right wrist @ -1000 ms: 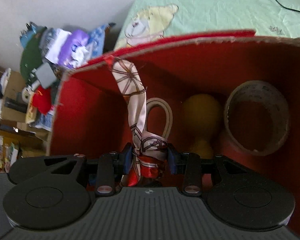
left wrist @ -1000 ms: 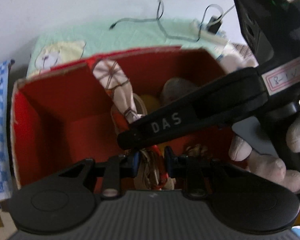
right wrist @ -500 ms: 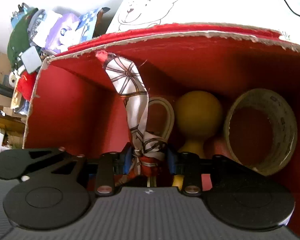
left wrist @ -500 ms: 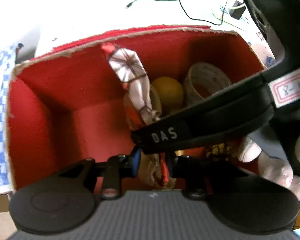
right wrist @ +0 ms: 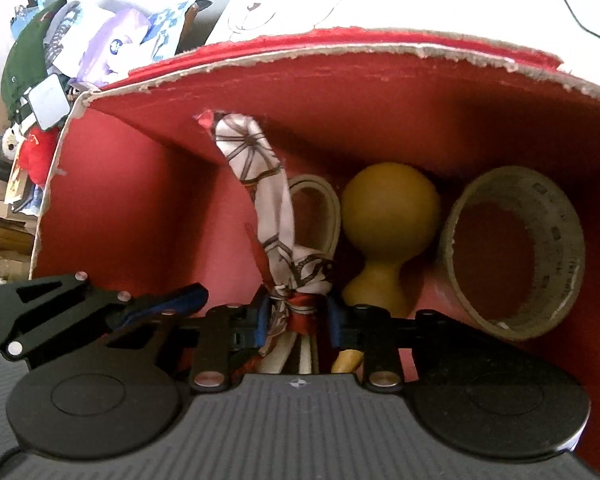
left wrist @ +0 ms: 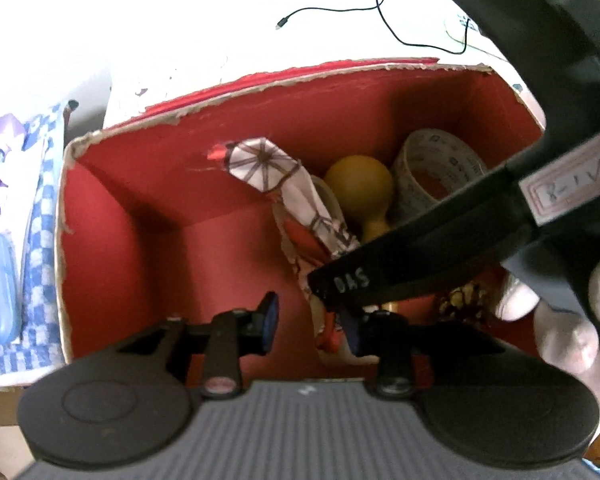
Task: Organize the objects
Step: 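Lower the fabric bag into the red box beside the gourd toy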
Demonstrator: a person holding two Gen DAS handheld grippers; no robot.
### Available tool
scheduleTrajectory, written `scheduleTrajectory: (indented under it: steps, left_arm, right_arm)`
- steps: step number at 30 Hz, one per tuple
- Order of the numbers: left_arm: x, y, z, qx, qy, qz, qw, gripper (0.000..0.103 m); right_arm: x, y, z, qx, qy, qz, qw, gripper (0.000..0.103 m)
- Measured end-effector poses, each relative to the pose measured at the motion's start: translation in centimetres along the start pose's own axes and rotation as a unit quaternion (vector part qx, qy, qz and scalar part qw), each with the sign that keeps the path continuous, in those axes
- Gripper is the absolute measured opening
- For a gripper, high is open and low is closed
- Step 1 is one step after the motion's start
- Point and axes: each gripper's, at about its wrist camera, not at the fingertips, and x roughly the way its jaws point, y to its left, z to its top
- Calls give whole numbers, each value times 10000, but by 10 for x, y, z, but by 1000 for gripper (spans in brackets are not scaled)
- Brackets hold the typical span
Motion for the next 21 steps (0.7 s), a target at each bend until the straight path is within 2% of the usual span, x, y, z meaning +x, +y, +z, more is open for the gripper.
scheduleTrajectory:
  steps: [7,13,18,21]
  left_arm:
    - [11,0,6,211,-94,372,9990,42]
    - [14,11,10,158,-104,695,9974,43]
    - [18,21,14,57,-51,768,9970,43]
    - [19,20,15,92,-79,968,9952,43]
  right_arm:
    - [2,-14,-2,295,-55,196,9994,29]
    - [7,-11,0,614,-34,455,9971,30]
    - [2,-7,-1,718,-179,574,9956,32]
    - [-1,-10,-5,779,-239,669,9944,32]
